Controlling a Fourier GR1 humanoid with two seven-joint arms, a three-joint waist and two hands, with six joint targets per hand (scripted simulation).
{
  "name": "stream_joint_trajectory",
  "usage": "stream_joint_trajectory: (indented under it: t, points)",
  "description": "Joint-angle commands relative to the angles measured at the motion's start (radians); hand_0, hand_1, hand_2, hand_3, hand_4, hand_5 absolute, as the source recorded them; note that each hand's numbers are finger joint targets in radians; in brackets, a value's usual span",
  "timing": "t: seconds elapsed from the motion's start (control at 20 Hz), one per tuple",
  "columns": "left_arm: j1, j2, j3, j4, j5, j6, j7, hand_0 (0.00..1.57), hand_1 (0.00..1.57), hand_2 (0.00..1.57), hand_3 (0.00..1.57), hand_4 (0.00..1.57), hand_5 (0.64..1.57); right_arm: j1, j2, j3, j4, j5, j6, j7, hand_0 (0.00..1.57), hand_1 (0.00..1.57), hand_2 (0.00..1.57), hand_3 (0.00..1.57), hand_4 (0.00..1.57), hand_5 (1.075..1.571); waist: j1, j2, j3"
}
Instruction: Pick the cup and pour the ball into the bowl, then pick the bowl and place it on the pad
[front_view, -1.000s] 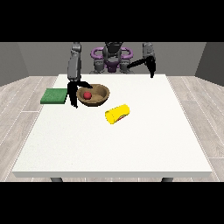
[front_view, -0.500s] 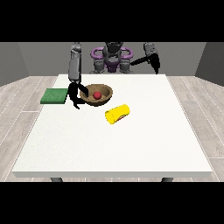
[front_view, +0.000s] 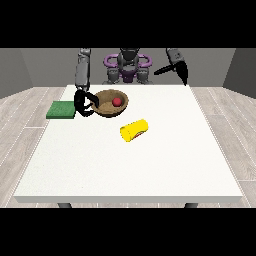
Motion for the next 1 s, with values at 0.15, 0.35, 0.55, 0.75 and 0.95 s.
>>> stream_joint_trajectory:
  t: [0.15,0.35,0.55,0.75,0.95]
  points:
    - [0.098,-0.017,-0.009,0.017,-0.002,0.006,0.003,0.00,0.00,0.00,0.00,0.00,1.570,-0.056,-0.084,-0.022,0.002,-0.038,0.047,0.224,1.57,1.57,1.57,1.57,1.05,1.553,-0.025,-0.102,0.0048]
    - [0.084,0.034,0.038,0.045,0.030,-0.023,-0.026,0.00,0.00,0.00,0.00,0.00,1.570,-0.027,-0.154,-0.027,-0.034,-0.050,0.141,0.216,1.57,1.57,1.57,1.57,1.06,1.562,-0.073,-0.079,0.0049]
    - [0.050,0.018,0.019,-0.017,0.020,0.001,-0.014,0.00,0.00,0.00,0.00,0.00,1.569,-0.044,-0.256,-0.124,-0.006,-0.126,0.203,0.187,1.57,1.57,1.57,1.57,1.06,1.560,-0.040,0.011,0.0057]
    - [0.067,0.003,0.019,-0.016,-0.002,0.052,-0.089,0.00,0.00,0.00,0.00,0.00,1.565,-0.023,-0.301,-0.152,0.004,-0.163,0.299,0.171,1.57,1.57,1.57,1.57,1.06,1.562,-0.072,0.071,0.0053]
    - [0.058,-0.020,0.032,0.044,-0.038,0.135,-0.118,0.00,0.00,0.00,0.00,0.00,1.565,0.022,-0.251,-0.116,-0.022,-0.142,0.317,0.123,1.57,1.57,1.57,1.57,1.06,1.562,-0.132,0.068,0.0049]
